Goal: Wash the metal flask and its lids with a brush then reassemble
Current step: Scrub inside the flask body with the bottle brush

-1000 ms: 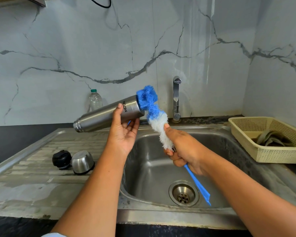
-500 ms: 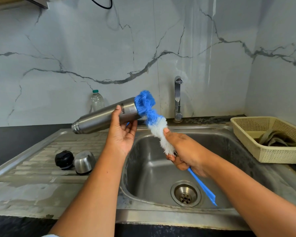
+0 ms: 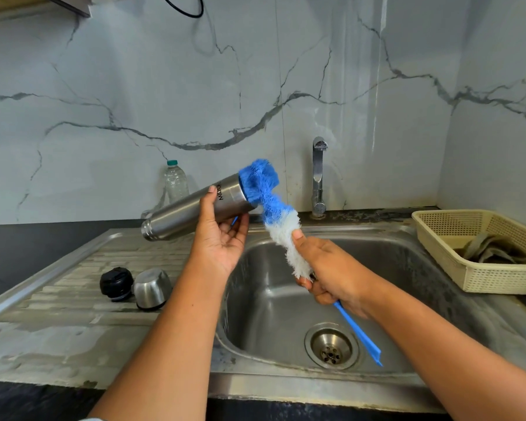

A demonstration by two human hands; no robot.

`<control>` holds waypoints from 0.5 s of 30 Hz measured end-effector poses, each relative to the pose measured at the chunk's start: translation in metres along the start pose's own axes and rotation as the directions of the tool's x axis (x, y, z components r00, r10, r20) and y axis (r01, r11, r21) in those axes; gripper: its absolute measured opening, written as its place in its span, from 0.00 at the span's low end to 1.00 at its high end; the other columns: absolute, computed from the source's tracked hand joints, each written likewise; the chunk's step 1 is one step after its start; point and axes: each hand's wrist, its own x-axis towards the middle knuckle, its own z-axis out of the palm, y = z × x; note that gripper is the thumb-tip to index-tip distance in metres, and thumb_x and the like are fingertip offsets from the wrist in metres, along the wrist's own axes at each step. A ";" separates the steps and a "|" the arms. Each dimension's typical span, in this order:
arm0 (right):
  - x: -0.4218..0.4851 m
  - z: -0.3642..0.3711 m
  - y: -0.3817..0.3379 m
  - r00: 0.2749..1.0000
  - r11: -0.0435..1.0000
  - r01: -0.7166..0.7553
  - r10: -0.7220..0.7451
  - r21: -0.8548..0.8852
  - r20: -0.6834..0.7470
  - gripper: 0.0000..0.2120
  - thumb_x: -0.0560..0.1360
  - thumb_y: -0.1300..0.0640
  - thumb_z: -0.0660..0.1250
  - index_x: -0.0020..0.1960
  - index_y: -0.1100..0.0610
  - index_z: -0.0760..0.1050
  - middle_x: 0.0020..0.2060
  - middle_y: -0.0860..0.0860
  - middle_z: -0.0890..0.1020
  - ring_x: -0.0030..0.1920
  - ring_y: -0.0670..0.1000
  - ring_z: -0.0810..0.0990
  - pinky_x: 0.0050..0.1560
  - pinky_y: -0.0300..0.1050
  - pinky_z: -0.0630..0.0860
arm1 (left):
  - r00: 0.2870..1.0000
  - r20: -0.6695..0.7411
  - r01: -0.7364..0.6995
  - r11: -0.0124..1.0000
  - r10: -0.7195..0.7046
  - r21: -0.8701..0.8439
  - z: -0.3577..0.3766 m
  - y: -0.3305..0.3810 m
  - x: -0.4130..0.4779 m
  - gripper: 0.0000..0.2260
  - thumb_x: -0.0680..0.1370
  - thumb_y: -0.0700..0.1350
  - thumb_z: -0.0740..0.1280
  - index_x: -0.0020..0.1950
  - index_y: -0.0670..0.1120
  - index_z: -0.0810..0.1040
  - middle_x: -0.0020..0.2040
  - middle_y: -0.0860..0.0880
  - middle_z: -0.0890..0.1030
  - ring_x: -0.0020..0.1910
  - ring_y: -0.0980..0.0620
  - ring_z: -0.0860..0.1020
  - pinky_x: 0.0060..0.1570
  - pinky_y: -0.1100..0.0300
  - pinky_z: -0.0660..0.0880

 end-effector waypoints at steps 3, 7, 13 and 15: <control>-0.002 0.000 0.002 1.000 0.999 0.004 -0.003 -0.035 0.010 0.22 0.81 0.34 0.55 0.59 0.51 0.76 0.31 0.53 0.74 0.23 0.44 0.63 0.25 0.39 0.57 | 1.000 -0.014 -0.004 1.000 0.004 0.000 -0.003 0.003 0.001 0.29 0.72 0.56 0.79 0.67 0.42 0.76 0.55 0.42 0.84 0.54 0.48 0.84 0.51 0.56 0.84; 0.008 0.004 0.000 0.998 0.998 0.050 -0.050 -0.024 -0.040 0.22 0.82 0.35 0.55 0.59 0.52 0.75 0.29 0.52 0.74 0.24 0.45 0.64 0.26 0.40 0.57 | 0.998 0.019 0.064 0.998 -0.065 0.019 0.001 -0.006 -0.003 0.29 0.72 0.56 0.79 0.65 0.41 0.77 0.58 0.40 0.84 0.56 0.47 0.84 0.55 0.54 0.83; 0.004 -0.001 0.011 0.998 0.989 0.057 -0.061 -0.138 -0.026 0.25 0.82 0.35 0.55 0.58 0.55 0.76 0.31 0.53 0.73 0.25 0.45 0.65 0.26 0.40 0.59 | 0.999 0.020 0.043 0.999 -0.042 -0.024 -0.006 0.004 0.004 0.31 0.70 0.56 0.80 0.66 0.41 0.77 0.56 0.40 0.85 0.54 0.46 0.85 0.51 0.54 0.84; 0.011 0.002 0.011 0.993 0.987 0.087 -0.096 -0.137 -0.061 0.25 0.83 0.36 0.54 0.56 0.58 0.74 0.30 0.52 0.74 0.24 0.45 0.66 0.26 0.40 0.61 | 0.995 0.055 0.083 0.996 -0.082 -0.015 -0.004 0.000 0.001 0.32 0.70 0.56 0.80 0.66 0.40 0.77 0.57 0.39 0.85 0.54 0.46 0.85 0.51 0.54 0.84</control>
